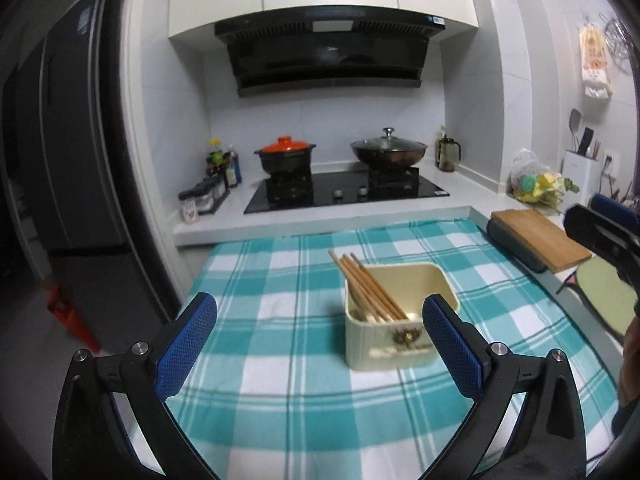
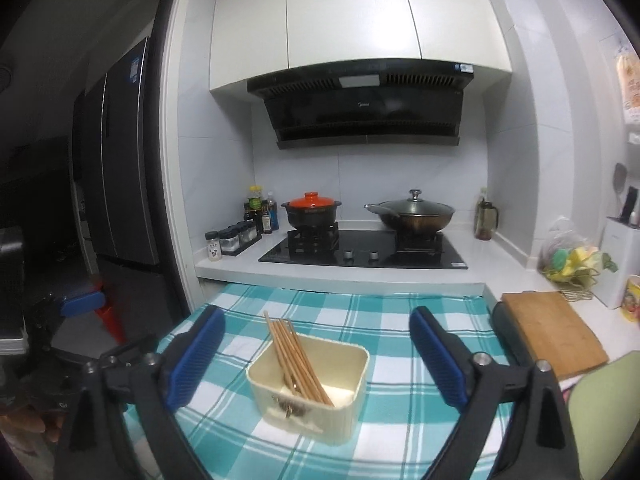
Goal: Organize utensils
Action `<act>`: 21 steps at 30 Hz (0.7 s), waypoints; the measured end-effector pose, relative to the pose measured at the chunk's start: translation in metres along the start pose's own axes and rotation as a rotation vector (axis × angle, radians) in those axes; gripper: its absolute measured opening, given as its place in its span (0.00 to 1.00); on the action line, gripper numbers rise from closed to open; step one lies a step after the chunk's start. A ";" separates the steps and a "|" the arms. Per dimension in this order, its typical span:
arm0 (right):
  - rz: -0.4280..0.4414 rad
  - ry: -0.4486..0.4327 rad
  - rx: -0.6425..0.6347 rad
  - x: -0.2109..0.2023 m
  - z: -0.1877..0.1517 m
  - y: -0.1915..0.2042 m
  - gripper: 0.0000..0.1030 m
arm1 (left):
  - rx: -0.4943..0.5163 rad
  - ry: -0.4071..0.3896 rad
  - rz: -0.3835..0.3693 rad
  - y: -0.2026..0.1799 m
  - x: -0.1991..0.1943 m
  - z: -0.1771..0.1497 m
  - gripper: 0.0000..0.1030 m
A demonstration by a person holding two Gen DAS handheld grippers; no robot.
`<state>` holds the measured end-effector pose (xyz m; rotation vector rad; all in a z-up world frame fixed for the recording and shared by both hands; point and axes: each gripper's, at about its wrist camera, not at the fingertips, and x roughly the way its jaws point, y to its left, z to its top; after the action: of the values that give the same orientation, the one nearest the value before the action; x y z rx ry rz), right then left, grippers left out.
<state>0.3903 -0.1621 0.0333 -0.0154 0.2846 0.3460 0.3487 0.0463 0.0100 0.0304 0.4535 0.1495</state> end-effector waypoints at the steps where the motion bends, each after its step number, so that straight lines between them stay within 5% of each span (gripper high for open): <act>1: -0.004 -0.006 0.003 -0.012 -0.005 0.002 1.00 | -0.006 -0.004 0.010 -0.001 -0.009 -0.006 1.00; 8: -0.025 0.053 0.031 -0.062 -0.044 0.017 1.00 | 0.028 -0.011 0.100 -0.007 -0.049 -0.036 1.00; 21: -0.058 0.214 0.103 -0.101 -0.083 0.034 1.00 | -0.032 0.082 -0.026 -0.015 -0.082 -0.071 1.00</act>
<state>0.2647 -0.1691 -0.0174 0.0407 0.5129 0.2716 0.2473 0.0193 -0.0190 -0.0133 0.5335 0.1324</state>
